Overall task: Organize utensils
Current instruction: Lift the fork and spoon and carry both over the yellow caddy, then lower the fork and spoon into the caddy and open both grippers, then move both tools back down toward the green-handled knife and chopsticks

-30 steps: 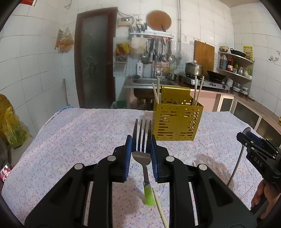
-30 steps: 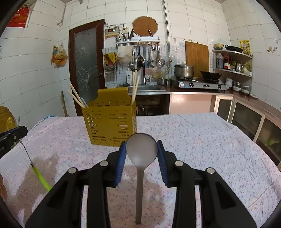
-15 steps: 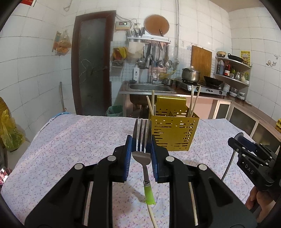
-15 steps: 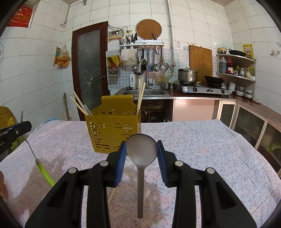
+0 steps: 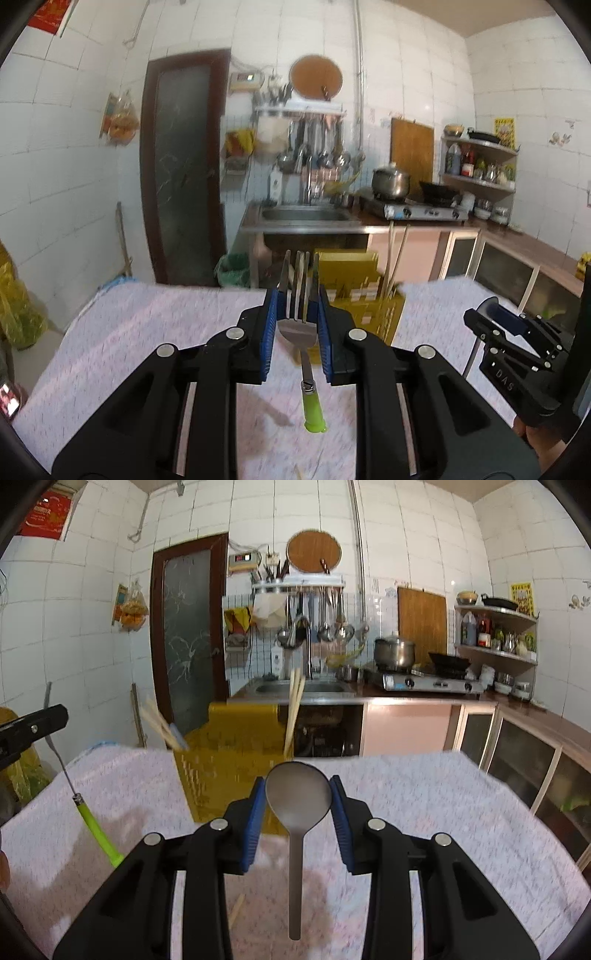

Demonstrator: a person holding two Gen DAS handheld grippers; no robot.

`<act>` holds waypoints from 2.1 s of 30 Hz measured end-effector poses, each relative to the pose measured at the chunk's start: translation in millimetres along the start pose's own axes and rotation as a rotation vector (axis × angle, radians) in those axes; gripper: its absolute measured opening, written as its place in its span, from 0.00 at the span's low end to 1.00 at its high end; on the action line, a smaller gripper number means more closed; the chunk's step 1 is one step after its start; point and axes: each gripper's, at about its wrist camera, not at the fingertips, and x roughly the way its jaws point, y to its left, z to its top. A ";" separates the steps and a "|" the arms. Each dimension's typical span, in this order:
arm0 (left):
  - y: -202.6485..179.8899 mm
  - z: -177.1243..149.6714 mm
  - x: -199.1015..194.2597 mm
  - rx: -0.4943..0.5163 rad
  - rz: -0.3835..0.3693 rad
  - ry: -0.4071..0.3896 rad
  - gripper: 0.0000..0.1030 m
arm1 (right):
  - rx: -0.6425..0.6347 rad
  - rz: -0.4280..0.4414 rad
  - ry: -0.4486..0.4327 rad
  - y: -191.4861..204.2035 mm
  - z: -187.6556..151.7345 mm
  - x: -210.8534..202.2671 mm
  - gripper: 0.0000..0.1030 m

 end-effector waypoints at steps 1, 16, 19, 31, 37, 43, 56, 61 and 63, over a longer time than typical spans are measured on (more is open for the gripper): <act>-2.7 10.7 2.0 -0.002 -0.004 -0.020 0.19 | 0.002 0.003 -0.017 -0.3 8.9 -0.2 0.34; -31.6 102.3 85.9 -0.008 -0.014 -0.199 0.07 | 0.053 0.041 -0.207 15.7 111.1 69.2 0.34; -26.4 98.2 115.8 -0.017 -0.004 -0.181 0.04 | 0.067 0.049 -0.192 17.9 109.9 92.5 0.34; 19.7 59.6 154.8 -0.104 0.039 -0.043 0.00 | 0.033 0.047 -0.061 21.1 67.6 144.2 0.34; 35.4 27.7 136.3 -0.086 0.068 0.100 0.18 | -0.008 0.034 0.061 22.3 52.1 147.3 0.40; 47.5 -6.4 114.5 -0.080 0.096 0.195 0.63 | 0.005 -0.005 0.140 11.0 40.9 128.9 0.60; 65.6 -76.0 65.6 -0.074 0.109 0.361 0.86 | -0.055 -0.029 0.424 16.8 -52.7 76.4 0.65; 62.1 -94.3 72.6 -0.056 0.102 0.426 0.91 | -0.064 -0.003 0.525 36.7 -84.1 71.8 0.65; 58.0 -103.7 79.9 -0.058 0.091 0.475 0.91 | -0.062 -0.011 0.541 41.9 -95.0 66.6 0.65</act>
